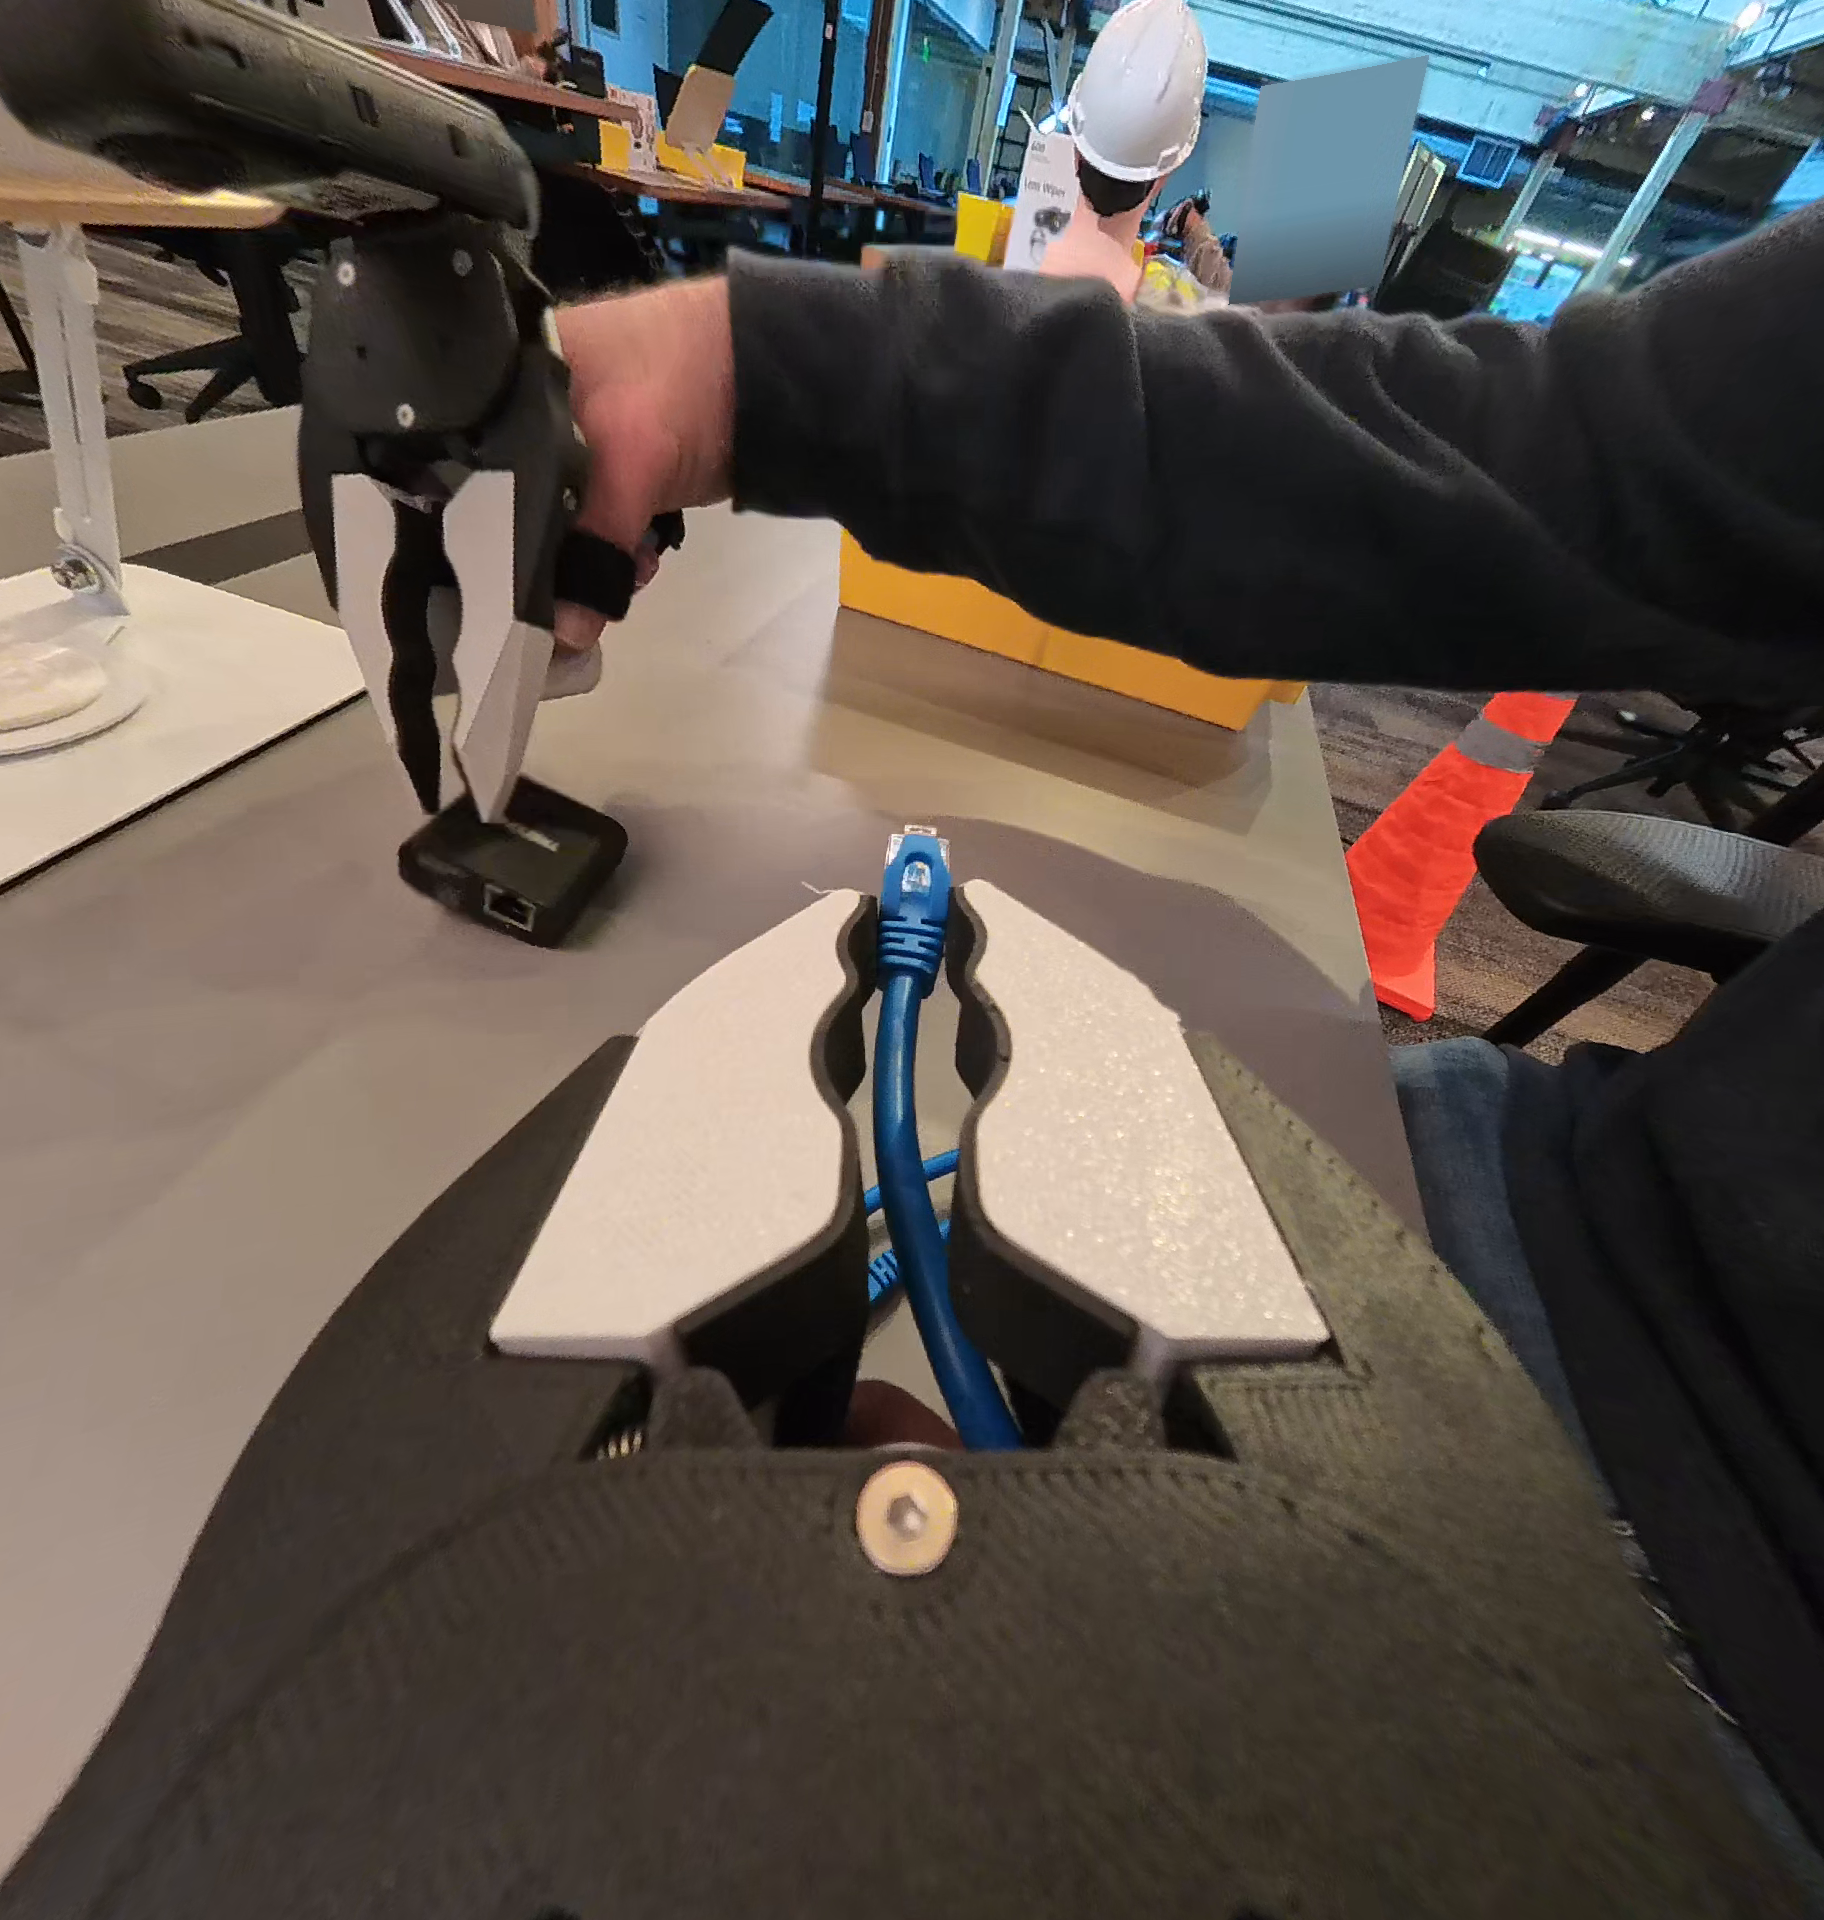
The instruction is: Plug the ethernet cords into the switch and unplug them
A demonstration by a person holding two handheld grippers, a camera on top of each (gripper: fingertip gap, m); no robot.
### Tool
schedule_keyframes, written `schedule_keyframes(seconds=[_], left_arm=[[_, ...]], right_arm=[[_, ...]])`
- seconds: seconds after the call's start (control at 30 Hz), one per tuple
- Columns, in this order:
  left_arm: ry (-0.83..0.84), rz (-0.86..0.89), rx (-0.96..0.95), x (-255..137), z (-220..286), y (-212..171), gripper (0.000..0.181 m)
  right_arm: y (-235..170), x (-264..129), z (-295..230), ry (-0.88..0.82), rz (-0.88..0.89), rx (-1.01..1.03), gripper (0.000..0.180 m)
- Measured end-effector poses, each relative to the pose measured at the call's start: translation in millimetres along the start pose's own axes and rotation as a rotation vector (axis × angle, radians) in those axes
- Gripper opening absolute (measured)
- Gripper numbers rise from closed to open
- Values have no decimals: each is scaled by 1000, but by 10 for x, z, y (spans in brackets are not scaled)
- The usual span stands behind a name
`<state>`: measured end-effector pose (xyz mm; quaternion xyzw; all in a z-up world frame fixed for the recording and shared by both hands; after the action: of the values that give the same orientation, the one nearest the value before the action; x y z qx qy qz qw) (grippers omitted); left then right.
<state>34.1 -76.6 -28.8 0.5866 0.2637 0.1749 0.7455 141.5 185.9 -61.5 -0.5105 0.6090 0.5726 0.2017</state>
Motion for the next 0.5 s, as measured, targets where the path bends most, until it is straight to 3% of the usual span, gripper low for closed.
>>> schedule_keyframes(seconds=[0.13, 0.3, 0.4, 0.5], left_arm=[[7, -3, 1, -3, -1, -8, 12], [29, 5, 0, -32, -20, -10, 12], [38, 6, -4, -27, -32, -16, 12], [47, -2, 2, -17, -25, -17, 12]], right_arm=[[-90, 44, -109, -127, 47, -87, 21], [-295, 97, -336, -253, 115, -148, 70], [-386, 246, -370, -287, 175, -143, 76], [-382, 293, -359, -302, 254, -123, 58]])
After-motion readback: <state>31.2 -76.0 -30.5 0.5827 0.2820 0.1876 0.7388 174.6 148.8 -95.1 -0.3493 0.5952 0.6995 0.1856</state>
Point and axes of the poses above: each gripper's, where its closed fingertips meet, x out along the fingers, y out of its top, z = x × y across the jaws, the point moved 9 cm from there along -x, back along the fingers, and after that the axes turned 1 degree about x, right-handed, at the moved point
